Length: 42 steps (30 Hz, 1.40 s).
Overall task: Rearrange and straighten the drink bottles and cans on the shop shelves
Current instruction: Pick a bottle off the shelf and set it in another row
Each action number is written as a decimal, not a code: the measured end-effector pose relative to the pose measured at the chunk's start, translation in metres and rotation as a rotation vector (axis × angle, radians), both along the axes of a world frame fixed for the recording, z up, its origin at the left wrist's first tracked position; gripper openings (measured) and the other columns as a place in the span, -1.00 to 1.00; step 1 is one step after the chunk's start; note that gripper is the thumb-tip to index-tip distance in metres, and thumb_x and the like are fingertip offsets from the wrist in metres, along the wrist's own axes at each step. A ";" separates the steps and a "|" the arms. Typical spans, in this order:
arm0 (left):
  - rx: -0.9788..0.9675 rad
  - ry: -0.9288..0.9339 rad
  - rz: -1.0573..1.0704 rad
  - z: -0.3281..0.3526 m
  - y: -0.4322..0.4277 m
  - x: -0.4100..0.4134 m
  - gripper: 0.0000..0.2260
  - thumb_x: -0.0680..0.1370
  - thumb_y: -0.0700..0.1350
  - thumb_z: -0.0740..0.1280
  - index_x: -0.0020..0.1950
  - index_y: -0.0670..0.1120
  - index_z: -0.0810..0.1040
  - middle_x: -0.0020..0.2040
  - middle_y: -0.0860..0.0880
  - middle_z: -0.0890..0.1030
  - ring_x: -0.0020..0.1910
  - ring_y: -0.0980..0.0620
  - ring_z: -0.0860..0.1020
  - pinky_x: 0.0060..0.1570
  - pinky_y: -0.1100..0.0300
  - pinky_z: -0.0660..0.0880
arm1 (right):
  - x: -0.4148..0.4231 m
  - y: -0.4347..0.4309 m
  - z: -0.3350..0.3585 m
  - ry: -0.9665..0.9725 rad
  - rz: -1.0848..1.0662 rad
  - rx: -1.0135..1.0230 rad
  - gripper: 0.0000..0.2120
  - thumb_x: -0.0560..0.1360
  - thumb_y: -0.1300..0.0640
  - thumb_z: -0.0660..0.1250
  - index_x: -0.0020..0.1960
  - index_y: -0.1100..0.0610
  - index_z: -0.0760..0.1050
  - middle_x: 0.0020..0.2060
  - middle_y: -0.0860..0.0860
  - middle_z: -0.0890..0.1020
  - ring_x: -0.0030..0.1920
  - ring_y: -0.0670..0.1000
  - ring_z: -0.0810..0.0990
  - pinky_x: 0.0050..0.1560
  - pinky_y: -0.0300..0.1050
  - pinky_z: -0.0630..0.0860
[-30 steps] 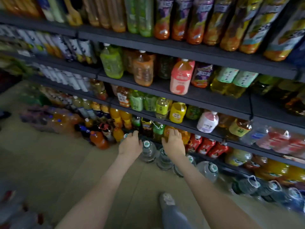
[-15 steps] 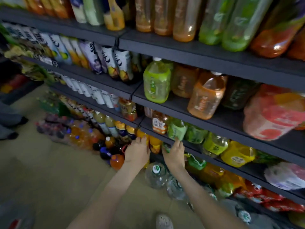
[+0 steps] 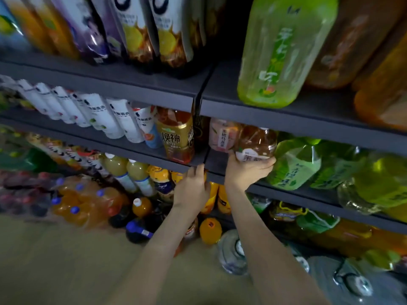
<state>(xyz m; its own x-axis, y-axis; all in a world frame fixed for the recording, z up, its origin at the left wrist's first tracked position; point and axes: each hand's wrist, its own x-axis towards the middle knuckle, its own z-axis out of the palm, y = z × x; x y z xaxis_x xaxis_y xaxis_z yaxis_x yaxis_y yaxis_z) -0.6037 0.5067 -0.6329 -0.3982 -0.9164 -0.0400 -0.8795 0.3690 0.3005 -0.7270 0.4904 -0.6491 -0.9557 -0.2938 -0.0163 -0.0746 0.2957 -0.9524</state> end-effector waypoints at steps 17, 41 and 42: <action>0.386 -0.030 -0.352 0.142 0.073 0.033 -0.51 0.58 -0.04 0.25 0.46 -0.10 0.20 0.37 -0.11 0.33 0.30 -0.17 0.39 0.13 -0.03 0.43 | 0.052 0.177 0.115 0.053 0.277 0.227 -0.01 0.10 0.13 0.64 0.37 0.37 0.21 0.18 0.23 0.40 0.26 0.24 0.40 0.25 0.22 0.41; 0.456 0.069 -0.864 0.247 0.434 -0.343 -0.58 0.57 -0.02 0.29 0.40 0.00 0.30 0.33 -0.05 0.46 0.25 -0.10 0.48 0.16 0.07 0.44 | -0.268 0.581 0.245 0.077 -0.203 0.167 -0.14 0.12 0.07 0.60 0.31 0.18 0.28 0.11 0.04 0.40 0.20 0.07 0.41 0.24 -0.02 0.42; 0.456 0.063 -0.883 0.245 0.443 -0.358 -0.59 0.56 -0.02 0.30 0.39 -0.01 0.31 0.31 -0.06 0.48 0.24 -0.09 0.49 0.18 0.04 0.45 | -0.281 0.592 0.243 0.078 -0.217 0.166 -0.15 0.12 0.06 0.60 0.29 0.16 0.28 0.10 0.03 0.39 0.21 0.08 0.41 0.24 0.00 0.42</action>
